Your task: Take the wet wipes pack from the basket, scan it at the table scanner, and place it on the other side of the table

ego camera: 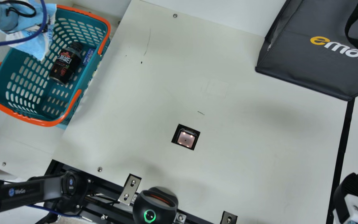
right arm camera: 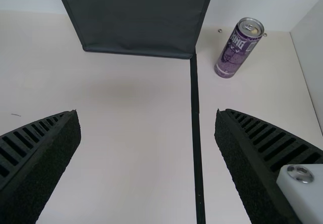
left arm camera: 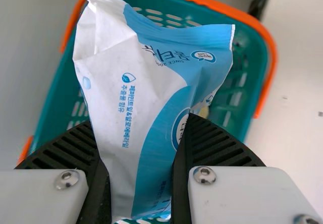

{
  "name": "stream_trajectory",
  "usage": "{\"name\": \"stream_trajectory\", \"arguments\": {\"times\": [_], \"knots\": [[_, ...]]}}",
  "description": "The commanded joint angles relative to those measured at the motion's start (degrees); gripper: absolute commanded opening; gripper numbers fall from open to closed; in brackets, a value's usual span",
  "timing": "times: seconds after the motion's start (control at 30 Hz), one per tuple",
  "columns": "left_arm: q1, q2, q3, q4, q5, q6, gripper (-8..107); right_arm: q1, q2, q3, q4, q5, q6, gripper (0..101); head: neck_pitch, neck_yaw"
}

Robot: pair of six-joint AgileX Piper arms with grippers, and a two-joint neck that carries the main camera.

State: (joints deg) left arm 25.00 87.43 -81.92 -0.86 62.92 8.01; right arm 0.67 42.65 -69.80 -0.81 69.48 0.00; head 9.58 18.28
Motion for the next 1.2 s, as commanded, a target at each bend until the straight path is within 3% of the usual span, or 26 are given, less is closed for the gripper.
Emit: {"name": "stream_trajectory", "arguments": {"times": [0.0,0.7,1.17], "knots": [[-2.96,-1.17,0.70,0.30,0.28,-2.39,-8,0.00,0.00,0.00,0.00,0.00,0.00,95,-1.66,0.14],[-30.09,-11.17,9.17,3.58,3.74,-18.80,-8,0.00,0.00,0.00,0.00,0.00,0.00,95,-1.66,0.14],[-49.97,-13.41,14.55,5.48,4.59,-33.09,-8,0.00,0.00,0.00,0.00,0.00,0.00,95,-1.66,0.14]]}}
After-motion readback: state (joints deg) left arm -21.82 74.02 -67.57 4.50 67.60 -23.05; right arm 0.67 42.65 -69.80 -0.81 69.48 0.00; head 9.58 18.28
